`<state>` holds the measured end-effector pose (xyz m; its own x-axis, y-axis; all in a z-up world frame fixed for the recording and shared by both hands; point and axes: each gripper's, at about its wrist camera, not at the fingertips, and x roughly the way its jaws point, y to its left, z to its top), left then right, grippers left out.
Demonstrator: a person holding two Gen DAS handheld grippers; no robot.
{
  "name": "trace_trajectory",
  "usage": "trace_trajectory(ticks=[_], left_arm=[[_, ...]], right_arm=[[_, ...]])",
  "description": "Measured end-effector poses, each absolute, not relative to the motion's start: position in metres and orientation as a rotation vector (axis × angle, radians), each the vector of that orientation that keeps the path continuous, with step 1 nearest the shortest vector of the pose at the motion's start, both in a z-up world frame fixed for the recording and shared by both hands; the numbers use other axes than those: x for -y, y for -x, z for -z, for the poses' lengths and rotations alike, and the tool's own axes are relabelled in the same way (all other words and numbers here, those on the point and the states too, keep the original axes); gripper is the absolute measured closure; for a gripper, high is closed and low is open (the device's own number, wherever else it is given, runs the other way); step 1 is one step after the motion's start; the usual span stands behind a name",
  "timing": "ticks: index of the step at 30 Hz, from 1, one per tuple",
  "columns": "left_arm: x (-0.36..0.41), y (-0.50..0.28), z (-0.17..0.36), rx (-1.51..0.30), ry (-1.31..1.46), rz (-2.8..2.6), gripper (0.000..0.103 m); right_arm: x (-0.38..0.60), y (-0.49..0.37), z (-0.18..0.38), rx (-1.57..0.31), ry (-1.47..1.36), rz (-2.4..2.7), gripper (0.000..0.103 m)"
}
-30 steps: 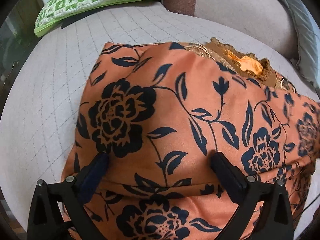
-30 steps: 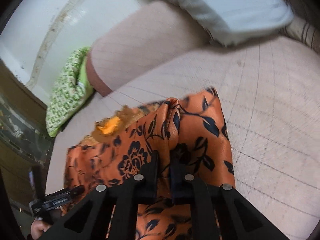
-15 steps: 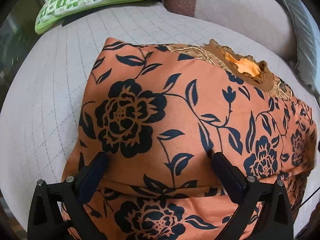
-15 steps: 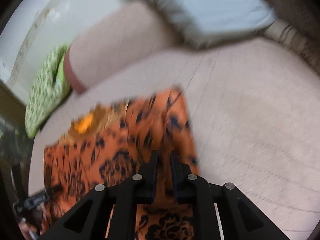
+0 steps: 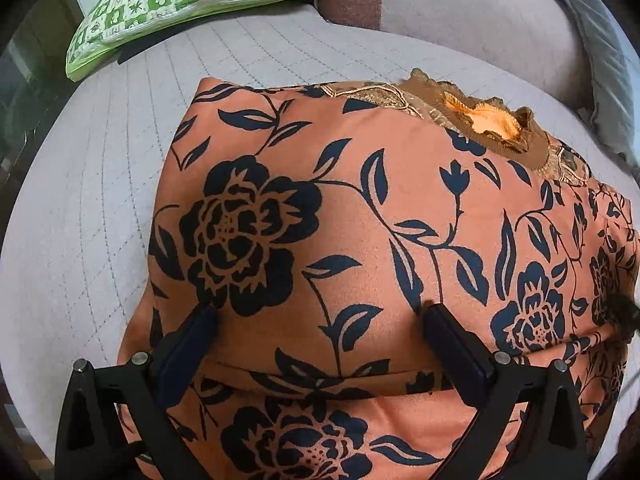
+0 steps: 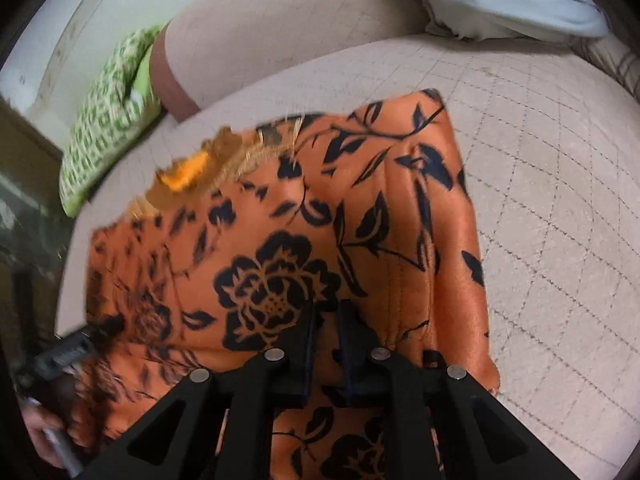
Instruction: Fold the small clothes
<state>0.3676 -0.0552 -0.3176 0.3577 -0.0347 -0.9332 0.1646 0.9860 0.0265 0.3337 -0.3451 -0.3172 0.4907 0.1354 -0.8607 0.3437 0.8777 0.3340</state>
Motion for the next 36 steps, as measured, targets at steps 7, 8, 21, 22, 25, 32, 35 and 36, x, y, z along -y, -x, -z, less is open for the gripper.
trace_trajectory(ticks=[7, 8, 21, 22, 25, 32, 35, 36], left_arm=[[0.059, -0.357, 0.326, -1.152, -0.15, 0.127, 0.0], [0.059, -0.357, 0.326, -1.154, -0.155, 0.128, 0.0], [0.044, -0.342, 0.262, -0.994, -0.1, 0.003, 0.0], [0.042, -0.339, 0.258, -0.978, -0.093, 0.0, 0.0], [0.036, -0.332, 0.248, -0.943, -0.083, 0.0, 0.0], [0.026, -0.323, 0.237, -0.898, -0.093, -0.012, 0.0], [0.021, -0.324, 0.239, -0.902, -0.092, -0.015, 0.0], [0.02, -0.325, 0.24, -0.904, -0.09, -0.017, 0.0]], right_arm=[[0.362, -0.349, 0.311, -0.928, -0.447, 0.222, 0.089], [0.364, -0.355, 0.326, -0.978, -0.443, 0.224, 0.089], [0.319, -0.34, 0.293, -0.94, -0.433, 0.022, 0.089], [0.312, -0.339, 0.293, -0.943, -0.429, 0.007, 0.089], [0.289, -0.336, 0.302, -0.991, -0.399, -0.014, 0.089], [0.264, -0.338, 0.316, -1.052, -0.338, 0.002, 0.089], [0.258, -0.336, 0.309, -1.01, -0.386, -0.04, 0.089], [0.255, -0.335, 0.306, -0.998, -0.381, -0.046, 0.089]])
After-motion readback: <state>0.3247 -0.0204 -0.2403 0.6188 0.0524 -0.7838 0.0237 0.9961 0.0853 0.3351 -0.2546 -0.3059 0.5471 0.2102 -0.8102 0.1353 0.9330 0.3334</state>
